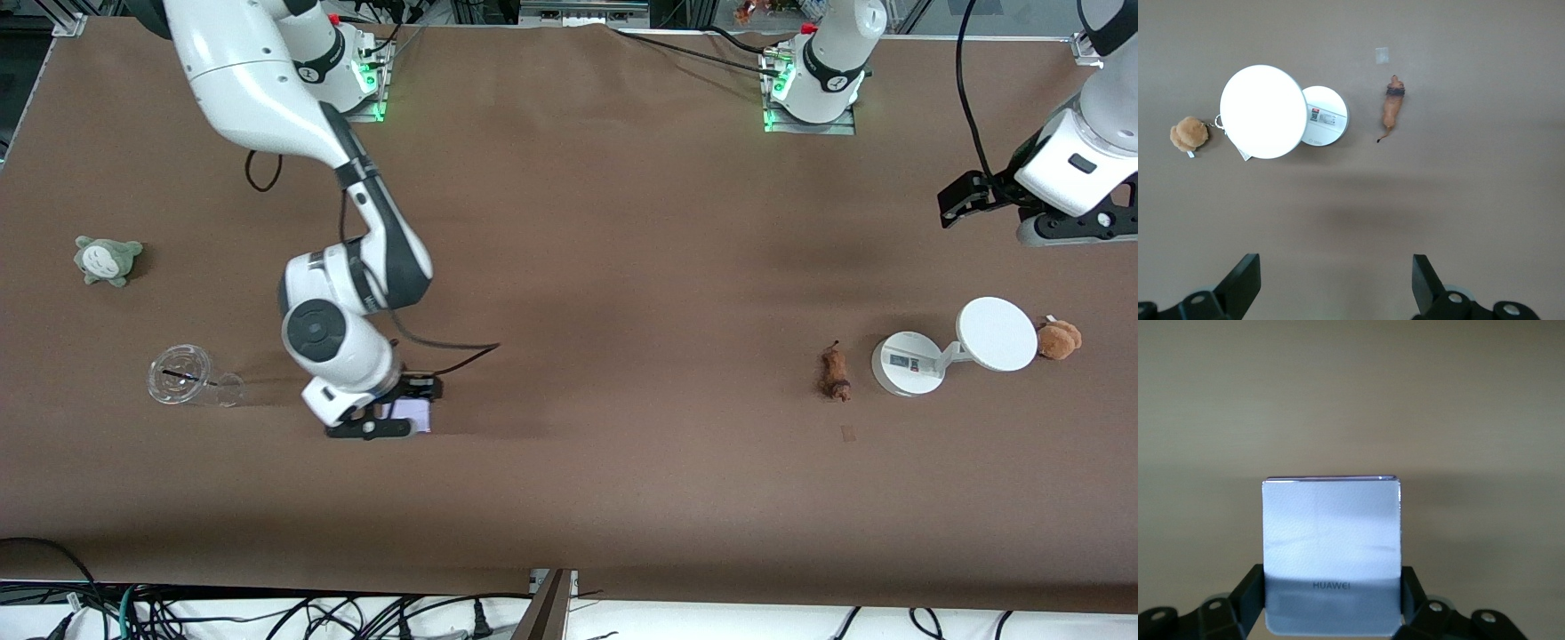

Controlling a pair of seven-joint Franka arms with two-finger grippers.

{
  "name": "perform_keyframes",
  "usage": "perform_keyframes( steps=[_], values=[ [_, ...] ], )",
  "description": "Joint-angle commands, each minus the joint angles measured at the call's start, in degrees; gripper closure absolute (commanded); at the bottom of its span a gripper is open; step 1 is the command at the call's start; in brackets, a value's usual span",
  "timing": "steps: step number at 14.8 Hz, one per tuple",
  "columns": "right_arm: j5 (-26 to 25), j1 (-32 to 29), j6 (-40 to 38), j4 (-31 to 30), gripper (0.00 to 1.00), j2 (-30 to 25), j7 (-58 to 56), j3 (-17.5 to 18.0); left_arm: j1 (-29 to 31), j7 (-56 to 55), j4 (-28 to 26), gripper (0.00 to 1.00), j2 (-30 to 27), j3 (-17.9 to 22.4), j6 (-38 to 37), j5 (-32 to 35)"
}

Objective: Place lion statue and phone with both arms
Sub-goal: 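Carry the phone with the right gripper and lower it beside the glass cup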

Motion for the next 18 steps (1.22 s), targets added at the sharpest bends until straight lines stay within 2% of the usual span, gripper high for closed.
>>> perform_keyframes(
  steps=[1, 4, 7, 11, 14, 18],
  values=[
    [0.72, -3.33, -0.07, -4.36, 0.63, -2.07, -3.32, -0.41, 1.06, 1.22, 2.77, 0.00, 2.28, -0.30, -0.55, -0.92],
    [0.72, -5.36, 0.63, -8.57, 0.63, -3.83, -3.33, -0.85, 1.06, 2.01, 5.94, 0.00, 4.13, -0.30, -1.07, -0.49],
    [0.63, -5.89, 2.47, -12.45, 0.63, -5.32, -3.67, -3.39, 1.06, 5.08, 6.90, 0.00, 5.53, -0.30, -0.81, -0.04],
    [0.72, -6.15, 3.88, -14.12, 0.63, -5.41, -9.03, -6.83, 2.03, 5.61, 7.44, 0.00, 6.77, -0.30, -0.64, -0.30],
    [0.72, -6.85, 4.24, -14.82, 0.63, -5.41, -10.18, -7.01, 2.11, 5.26, 7.26, 0.00, 7.47, -0.30, -0.64, -1.10],
    [0.72, -7.29, 10.29, -18.60, 0.63, -5.41, -11.93, -7.01, 3.61, 5.44, 7.53, 0.00, 7.65, -0.30, -0.72, -5.49]
  ],
)
